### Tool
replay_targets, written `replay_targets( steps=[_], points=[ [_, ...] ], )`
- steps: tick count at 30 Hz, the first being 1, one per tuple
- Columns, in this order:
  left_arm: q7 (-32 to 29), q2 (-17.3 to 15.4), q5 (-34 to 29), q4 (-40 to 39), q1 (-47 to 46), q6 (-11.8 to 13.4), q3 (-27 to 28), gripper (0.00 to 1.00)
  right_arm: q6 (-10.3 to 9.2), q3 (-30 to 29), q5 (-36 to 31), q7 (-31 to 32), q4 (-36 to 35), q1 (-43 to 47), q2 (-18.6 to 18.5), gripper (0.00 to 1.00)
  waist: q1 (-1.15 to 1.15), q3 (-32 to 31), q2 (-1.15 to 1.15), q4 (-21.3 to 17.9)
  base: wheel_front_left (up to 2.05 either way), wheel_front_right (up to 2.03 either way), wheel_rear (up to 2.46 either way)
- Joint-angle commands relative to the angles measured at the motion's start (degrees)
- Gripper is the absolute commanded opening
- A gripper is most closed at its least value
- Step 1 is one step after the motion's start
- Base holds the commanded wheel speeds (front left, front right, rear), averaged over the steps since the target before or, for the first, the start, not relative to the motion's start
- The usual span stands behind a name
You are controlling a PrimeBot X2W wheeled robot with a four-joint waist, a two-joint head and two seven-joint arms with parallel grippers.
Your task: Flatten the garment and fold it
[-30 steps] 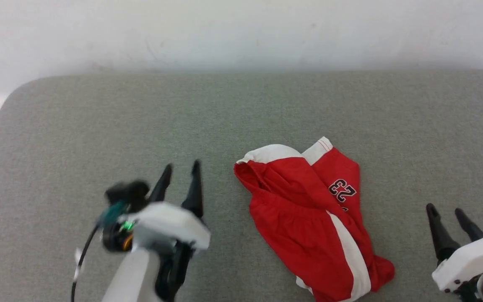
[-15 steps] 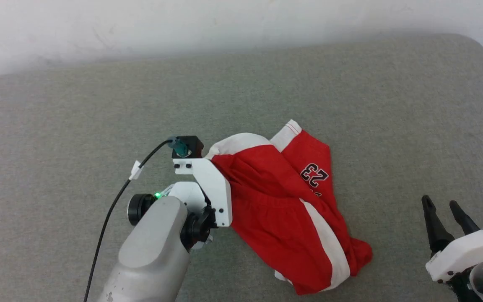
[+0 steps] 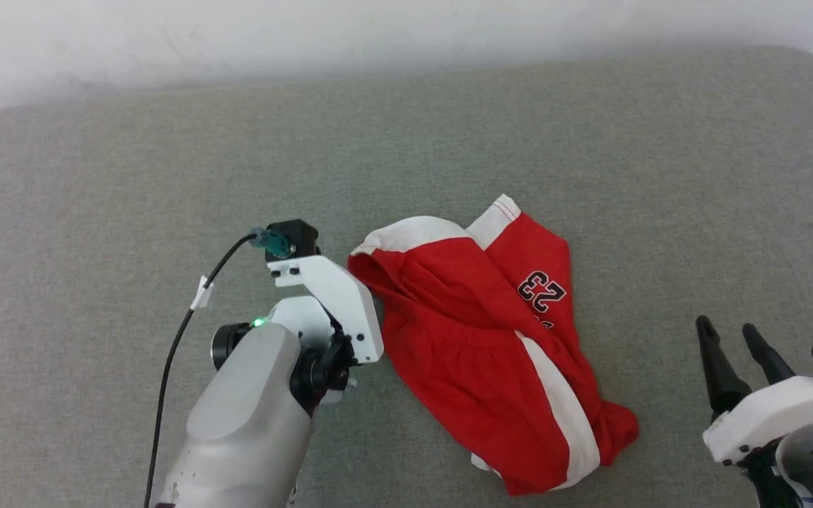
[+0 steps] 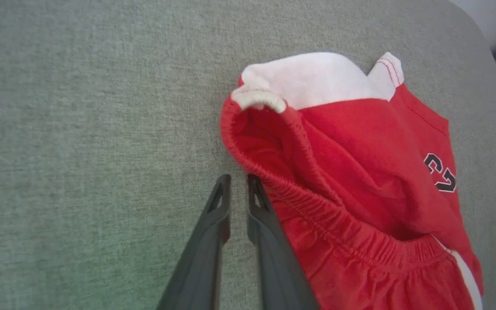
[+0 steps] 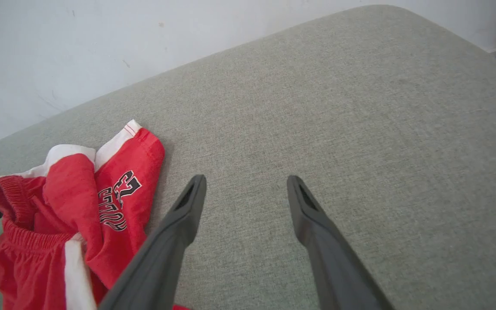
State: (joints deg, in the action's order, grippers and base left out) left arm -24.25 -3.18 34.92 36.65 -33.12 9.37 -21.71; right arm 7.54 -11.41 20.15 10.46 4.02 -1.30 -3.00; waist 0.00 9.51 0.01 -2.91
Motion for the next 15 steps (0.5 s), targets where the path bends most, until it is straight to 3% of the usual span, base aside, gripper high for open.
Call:
replay_targets(
  steps=[1,6,7,8,15],
  points=[
    [0.3,0.2,0.4,0.0,-1.4,-0.6,-0.3,0.00,-0.05,0.4,-0.3,-0.4,0.2,-0.8,0.1,1.00,0.00,-0.6,-0.01,0.6,0.00,0.00,0.00],
    [3.3,0.2,1.0,-2.7,-2.6,-0.9,-0.5,0.00,-0.05,0.9,-0.2,-0.6,0.7,-0.1,0.1,1.00,0.00,-1.3,-0.01,1.3,0.00,0.00,0.00],
    [3.4,0.2,1.1,-3.4,-2.7,-1.0,-0.6,0.11,-0.05,0.9,-0.2,-0.6,0.8,0.2,0.1,1.00,0.00,-1.4,-0.01,1.3,0.00,0.00,0.00],
    [3.4,0.2,0.9,-4.0,-2.8,-1.0,-0.9,1.00,-0.05,1.0,-0.3,-0.6,0.8,0.3,0.1,1.00,0.00,-1.5,-0.01,1.4,0.00,0.00,0.00],
    [-0.5,-1.9,-2.5,-5.0,-3.9,0.2,-4.4,1.00,-0.05,2.3,0.1,-0.4,0.6,0.3,0.1,1.00,0.00,-0.8,-0.01,-0.4,0.00,0.00,0.00]
  ],
)
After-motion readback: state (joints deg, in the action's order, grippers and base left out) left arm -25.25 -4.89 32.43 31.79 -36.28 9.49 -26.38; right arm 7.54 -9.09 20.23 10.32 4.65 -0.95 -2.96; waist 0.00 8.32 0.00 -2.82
